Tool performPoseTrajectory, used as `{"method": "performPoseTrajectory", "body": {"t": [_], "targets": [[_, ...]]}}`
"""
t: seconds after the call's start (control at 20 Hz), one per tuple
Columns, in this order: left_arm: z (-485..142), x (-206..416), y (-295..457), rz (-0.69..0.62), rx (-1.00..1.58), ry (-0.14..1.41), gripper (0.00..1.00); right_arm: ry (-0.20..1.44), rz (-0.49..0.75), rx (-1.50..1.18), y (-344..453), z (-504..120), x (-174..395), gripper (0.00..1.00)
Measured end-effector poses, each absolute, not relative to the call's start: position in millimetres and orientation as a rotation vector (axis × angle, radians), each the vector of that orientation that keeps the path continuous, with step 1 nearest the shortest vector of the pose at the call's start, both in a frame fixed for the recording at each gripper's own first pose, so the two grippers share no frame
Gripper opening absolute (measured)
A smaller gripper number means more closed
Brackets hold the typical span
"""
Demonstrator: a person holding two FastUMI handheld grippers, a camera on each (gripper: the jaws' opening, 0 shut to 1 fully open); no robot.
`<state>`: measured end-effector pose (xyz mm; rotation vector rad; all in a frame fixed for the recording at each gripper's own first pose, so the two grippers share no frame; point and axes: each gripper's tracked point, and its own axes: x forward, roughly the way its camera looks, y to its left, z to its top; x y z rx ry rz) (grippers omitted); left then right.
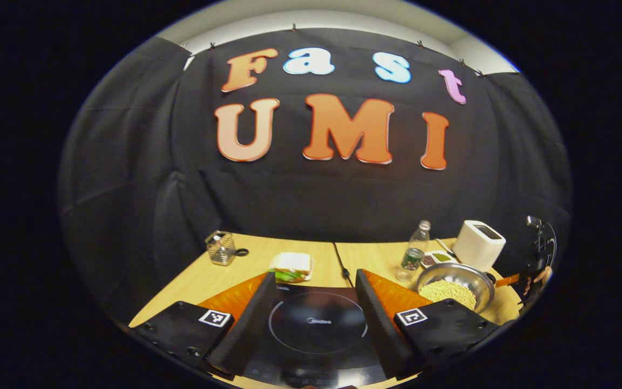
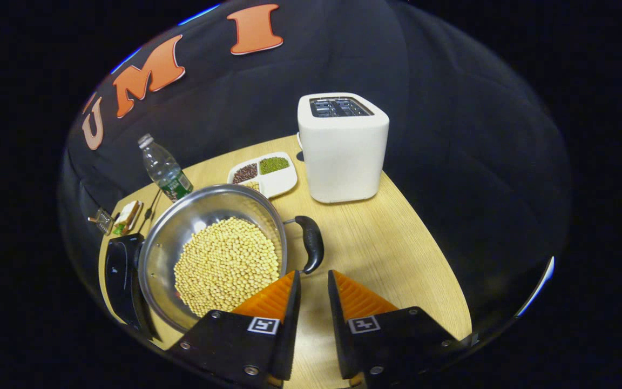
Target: First push the handle of the pot to place it horizontally, then grasp the pot with both hands and set it on the induction cooktop.
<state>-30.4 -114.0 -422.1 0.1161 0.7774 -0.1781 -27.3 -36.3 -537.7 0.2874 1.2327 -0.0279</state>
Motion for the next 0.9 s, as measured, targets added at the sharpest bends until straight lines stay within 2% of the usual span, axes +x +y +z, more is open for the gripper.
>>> {"method": "performPoseTrajectory", "body": {"t": [0.05,0.1,0.2,0.3,0.6,0.7,0.75,0.9], "targets": [[-438,-33,-124,-0.201,0.132,0.813,0.96,1.209,-0.011,0.295,-34,-530,-23,0.38],[-453,-37,-136,-0.226,0.144,0.849,0.96,1.194,-0.001,0.294,-33,-523,-20,0.49],[-476,-46,-159,-0.269,0.136,0.914,0.96,1.179,0.015,0.285,-29,-518,-17,0.61],[-496,-54,-186,-0.307,0.102,0.966,0.96,1.181,0.018,0.275,-30,-523,-15,0.68],[-545,-69,-252,-0.415,0.032,1.082,0.97,1.198,0.009,0.230,-38,-541,-11,0.78],[-561,-70,-267,-0.427,0.029,1.102,0.94,1.199,0.008,0.233,-38,-546,-8,0.78],[-570,-68,-273,-0.430,0.032,1.110,0.99,1.197,0.010,0.235,-38,-548,-7,0.79],[-597,-68,-292,-0.440,0.033,1.138,0.96,1.205,0.011,0.222,-38,-560,-4,0.80]]}}
